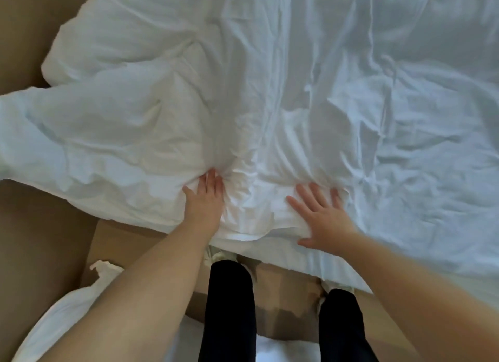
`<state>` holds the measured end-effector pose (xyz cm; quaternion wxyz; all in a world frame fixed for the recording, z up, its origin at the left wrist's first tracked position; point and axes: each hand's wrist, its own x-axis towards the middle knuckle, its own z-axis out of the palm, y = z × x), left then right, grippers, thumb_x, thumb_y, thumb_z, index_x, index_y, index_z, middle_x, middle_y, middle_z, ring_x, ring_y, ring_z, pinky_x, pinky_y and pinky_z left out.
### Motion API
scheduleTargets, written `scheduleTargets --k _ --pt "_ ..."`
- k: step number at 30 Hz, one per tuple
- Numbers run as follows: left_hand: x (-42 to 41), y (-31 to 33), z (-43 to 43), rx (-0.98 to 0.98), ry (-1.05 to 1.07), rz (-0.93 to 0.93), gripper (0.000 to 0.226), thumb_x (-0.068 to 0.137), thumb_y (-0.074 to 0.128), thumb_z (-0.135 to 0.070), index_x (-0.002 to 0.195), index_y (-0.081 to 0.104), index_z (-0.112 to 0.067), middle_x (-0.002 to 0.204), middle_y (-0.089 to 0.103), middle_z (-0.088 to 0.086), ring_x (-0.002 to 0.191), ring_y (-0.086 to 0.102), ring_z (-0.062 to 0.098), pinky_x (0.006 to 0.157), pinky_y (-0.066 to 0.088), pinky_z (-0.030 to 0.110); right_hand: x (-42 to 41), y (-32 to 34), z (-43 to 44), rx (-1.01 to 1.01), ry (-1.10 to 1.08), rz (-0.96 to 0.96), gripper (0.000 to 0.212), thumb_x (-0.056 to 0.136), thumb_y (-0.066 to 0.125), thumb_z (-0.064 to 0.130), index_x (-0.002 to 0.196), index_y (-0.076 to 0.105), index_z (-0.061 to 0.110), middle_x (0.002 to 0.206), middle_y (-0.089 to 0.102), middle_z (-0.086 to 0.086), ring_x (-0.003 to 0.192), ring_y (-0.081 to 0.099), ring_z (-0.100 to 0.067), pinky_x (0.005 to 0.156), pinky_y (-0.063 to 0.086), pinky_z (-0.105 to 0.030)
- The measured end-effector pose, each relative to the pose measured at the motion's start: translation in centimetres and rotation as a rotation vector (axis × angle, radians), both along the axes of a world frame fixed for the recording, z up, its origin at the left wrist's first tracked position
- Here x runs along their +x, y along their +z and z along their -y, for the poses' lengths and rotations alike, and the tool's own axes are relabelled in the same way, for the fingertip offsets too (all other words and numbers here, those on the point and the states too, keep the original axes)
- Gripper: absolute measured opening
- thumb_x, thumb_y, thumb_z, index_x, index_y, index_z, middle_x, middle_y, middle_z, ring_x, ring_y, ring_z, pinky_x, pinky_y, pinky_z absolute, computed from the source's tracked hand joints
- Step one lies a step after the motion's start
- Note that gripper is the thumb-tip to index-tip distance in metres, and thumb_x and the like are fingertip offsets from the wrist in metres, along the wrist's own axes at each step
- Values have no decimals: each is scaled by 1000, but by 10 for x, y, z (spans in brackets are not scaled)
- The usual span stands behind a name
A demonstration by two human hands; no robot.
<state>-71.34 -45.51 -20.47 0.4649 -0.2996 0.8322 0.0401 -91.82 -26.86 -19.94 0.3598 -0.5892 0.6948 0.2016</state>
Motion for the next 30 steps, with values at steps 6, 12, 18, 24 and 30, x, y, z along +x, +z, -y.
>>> scheduleTargets --k 6,12,18,24,30 --pt "-25 25 -49 -114 -94 -149 87 97 44 -31 149 -19 -1 158 -16 22 148 -5 37 116 13 58 -31 14 -81 -1 -457 -223 115 80 65 57 151 -22 30 160 -24 -9 149 -12 -34 113 13 -64" --pt "-127 31 -149 150 -354 -443 108 89 60 -39 147 -29 -23 154 -34 13 145 -18 39 114 9 63 -85 11 -155 215 -491 -306 108 87 64 43 151 -22 28 161 -17 -15 148 -8 -41 110 16 -69" --pt "-208 -7 -181 14 -224 -332 73 86 63 -14 147 24 -19 156 13 23 123 43 43 84 48 43 -167 -21 -182 -34 -129 -314 51 43 84 -8 87 62 5 79 60 -16 65 62 -36 51 50 -41" --pt "-224 22 -204 336 -244 -262 39 90 49 -2 127 48 -14 122 53 7 100 57 29 68 36 32 -224 33 -222 305 -18 -207 33 94 44 7 121 59 18 119 62 -6 109 62 -27 82 48 -33" --pt "-221 32 -280 337 -237 -105 62 86 56 -1 142 35 -14 142 42 10 132 37 31 95 44 40 -217 63 -312 562 -185 -11 53 91 49 20 143 39 28 145 41 0 134 41 -24 107 36 -41"
